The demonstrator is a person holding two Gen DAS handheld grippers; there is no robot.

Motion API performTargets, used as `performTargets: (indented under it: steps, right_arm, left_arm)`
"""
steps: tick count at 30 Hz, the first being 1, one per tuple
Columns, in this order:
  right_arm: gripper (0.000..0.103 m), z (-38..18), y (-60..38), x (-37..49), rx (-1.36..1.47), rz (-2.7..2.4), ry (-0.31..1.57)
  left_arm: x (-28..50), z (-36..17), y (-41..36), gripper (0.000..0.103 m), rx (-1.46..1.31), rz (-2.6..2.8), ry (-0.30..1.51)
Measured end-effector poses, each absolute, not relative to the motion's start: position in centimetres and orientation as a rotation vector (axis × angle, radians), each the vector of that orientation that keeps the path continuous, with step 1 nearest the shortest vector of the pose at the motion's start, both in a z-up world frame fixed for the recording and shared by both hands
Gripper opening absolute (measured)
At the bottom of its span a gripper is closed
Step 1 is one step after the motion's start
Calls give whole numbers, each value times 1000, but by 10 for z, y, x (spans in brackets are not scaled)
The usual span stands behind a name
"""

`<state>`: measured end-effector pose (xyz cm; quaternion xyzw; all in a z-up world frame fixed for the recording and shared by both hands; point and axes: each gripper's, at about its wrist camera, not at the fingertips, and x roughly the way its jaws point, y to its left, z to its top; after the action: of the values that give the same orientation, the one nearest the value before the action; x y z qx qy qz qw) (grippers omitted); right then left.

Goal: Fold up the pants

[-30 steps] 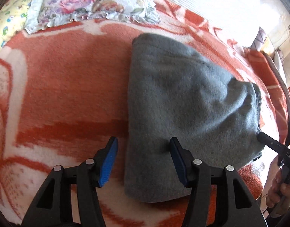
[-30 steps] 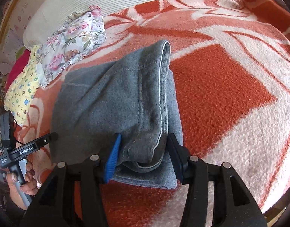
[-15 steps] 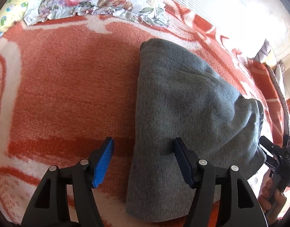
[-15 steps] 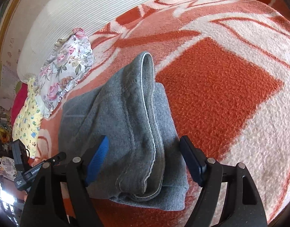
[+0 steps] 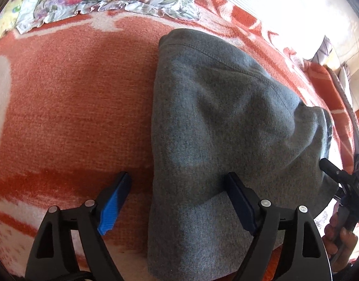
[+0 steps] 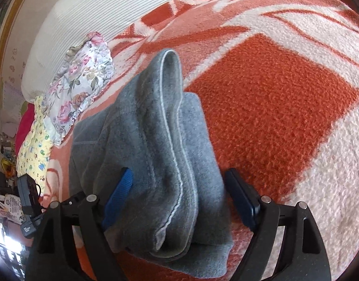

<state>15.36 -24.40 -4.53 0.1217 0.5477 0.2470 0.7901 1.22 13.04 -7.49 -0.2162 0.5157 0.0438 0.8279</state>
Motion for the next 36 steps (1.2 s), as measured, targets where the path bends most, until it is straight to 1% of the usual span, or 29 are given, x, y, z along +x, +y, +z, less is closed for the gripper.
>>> performTargets:
  steps: [1, 2, 5, 6, 7, 8, 9, 11, 12, 13, 16, 19, 28, 36]
  right_arm:
    - [81, -45, -238, 149, 226, 541, 1166]
    - [75, -42, -233, 144, 178, 543, 1149]
    - [70, -39, -228, 140, 132, 544, 1124]
    - [70, -40, -230, 141, 145, 548, 1125]
    - [68, -42, -233, 142, 170, 556, 1127]
    - [66, -44, -237, 143, 197, 563, 1127]
    - [65, -46, -241, 143, 219, 568, 1125]
    - [59, -46, -243, 140, 232, 575, 1113]
    - [58, -44, -243, 139, 226, 576, 1105]
    - [55, -43, -242, 137, 216, 574, 1095]
    - [47, -32, -234, 129, 165, 564, 1049]
    - [43, -20, -226, 120, 107, 556, 1001]
    - [40, 5, -210, 109, 125, 630, 953]
    - [39, 22, -158, 117, 86, 731, 913]
  left_arm:
    - [12, -75, 130, 84, -454, 95, 1092]
    - [13, -75, 128, 84, -447, 95, 1086]
    - [13, -77, 128, 83, -442, 93, 1077]
    - [13, -77, 128, 78, -445, 87, 1072]
    - [13, -76, 129, 67, -451, 73, 1065]
    - [13, -76, 129, 60, -463, 52, 1059]
    - [13, -76, 129, 45, -485, 20, 1055]
    - [11, -74, 128, 36, -477, 35, 1042]
    - [10, -73, 127, 30, -472, 33, 1033]
    - [8, -71, 127, 25, -471, 33, 1021]
    - [0, -62, 128, 21, -494, 28, 983]
    - [-3, -54, 127, 20, -484, 28, 964]
    - [-19, -15, 140, 19, -465, 47, 858]
    - [-26, 10, 173, 18, -431, 126, 781]
